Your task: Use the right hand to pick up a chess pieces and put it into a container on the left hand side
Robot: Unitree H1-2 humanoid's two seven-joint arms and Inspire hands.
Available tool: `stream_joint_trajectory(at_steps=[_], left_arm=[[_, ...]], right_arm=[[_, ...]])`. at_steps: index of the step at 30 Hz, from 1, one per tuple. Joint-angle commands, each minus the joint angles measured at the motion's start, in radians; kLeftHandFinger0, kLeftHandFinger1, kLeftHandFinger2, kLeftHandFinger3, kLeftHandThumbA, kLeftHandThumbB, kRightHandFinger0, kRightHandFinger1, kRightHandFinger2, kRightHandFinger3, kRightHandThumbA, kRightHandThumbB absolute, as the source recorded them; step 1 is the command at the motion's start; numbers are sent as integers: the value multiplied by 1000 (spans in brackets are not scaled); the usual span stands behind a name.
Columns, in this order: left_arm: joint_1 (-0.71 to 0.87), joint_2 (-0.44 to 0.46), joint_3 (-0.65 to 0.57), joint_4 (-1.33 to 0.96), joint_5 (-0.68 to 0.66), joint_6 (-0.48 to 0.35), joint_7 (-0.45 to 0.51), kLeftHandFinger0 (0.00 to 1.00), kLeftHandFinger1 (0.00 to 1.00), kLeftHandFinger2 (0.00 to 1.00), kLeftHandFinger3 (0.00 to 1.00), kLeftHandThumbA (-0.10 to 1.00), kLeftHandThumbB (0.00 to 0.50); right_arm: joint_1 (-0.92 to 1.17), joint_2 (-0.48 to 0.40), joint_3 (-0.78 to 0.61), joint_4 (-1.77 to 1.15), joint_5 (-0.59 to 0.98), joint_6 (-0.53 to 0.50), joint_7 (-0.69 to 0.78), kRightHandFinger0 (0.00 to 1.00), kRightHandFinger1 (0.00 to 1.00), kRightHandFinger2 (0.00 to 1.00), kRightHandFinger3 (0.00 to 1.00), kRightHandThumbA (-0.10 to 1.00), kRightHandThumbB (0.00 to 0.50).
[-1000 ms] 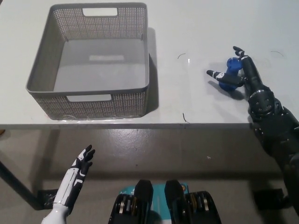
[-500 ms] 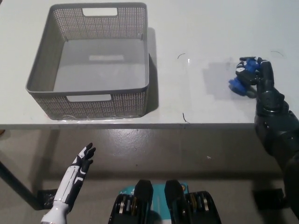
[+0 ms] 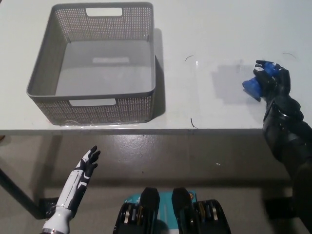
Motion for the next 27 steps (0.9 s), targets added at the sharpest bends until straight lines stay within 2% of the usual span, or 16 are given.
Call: stream_joint_trajectory(at_steps=[1,3,4,5,9,11,14,17,18,22,27], left_arm=[[-12,21,6,-29,-4,-26,-3,1000,1000,1000,1000,1000,251],[-12,20,8,-30,-12,-22,-6,1000,1000,1000,1000,1000,248],[-12,19,10,-26,-15,-26,-6,1000,1000,1000,1000,1000,241],[-12,19,9,-23,-13,-30,-5,1000,1000,1000,1000,1000,233],[-9,19,7,-17,-3,-31,-1,1000,1000,1000,1000,1000,232],[-5,18,8,-22,0,-28,1,1000,1000,1000,1000,1000,231],[-6,20,7,-15,1,-37,0,1000,1000,1000,1000,1000,225],[-1,22,8,-13,0,-39,0,1000,1000,1000,1000,1000,232],[-2,22,8,-15,-2,-38,-1,1000,1000,1000,1000,1000,234],[-3,24,5,-8,3,-43,-2,1000,1000,1000,1000,1000,234],[1,21,-1,-16,7,-25,-5,1000,1000,1000,1000,1000,257]], right_arm=[[-99,9,9,-39,30,-73,14,0,320,684,590,-100,122],[-116,16,21,-61,27,-105,24,0,296,701,620,-100,110],[-129,24,19,-89,39,-136,55,0,326,717,641,-100,99],[-139,29,20,-111,45,-147,73,0,367,719,676,-100,108],[-158,48,38,-204,48,-173,97,0,401,700,690,-100,147],[-170,72,39,-289,64,-156,104,0,364,653,682,-100,154],[-161,97,57,-393,64,-144,113,0,351,645,698,-100,125],[-161,116,119,-474,-8,-114,65,0,310,633,686,-100,145],[-164,121,136,-485,-18,-117,59,0,316,652,708,-100,119],[-179,157,180,-521,-36,-97,37,0,244,643,707,-100,78],[-237,257,214,-441,-41,-108,10,0,268,675,697,-100,109]])
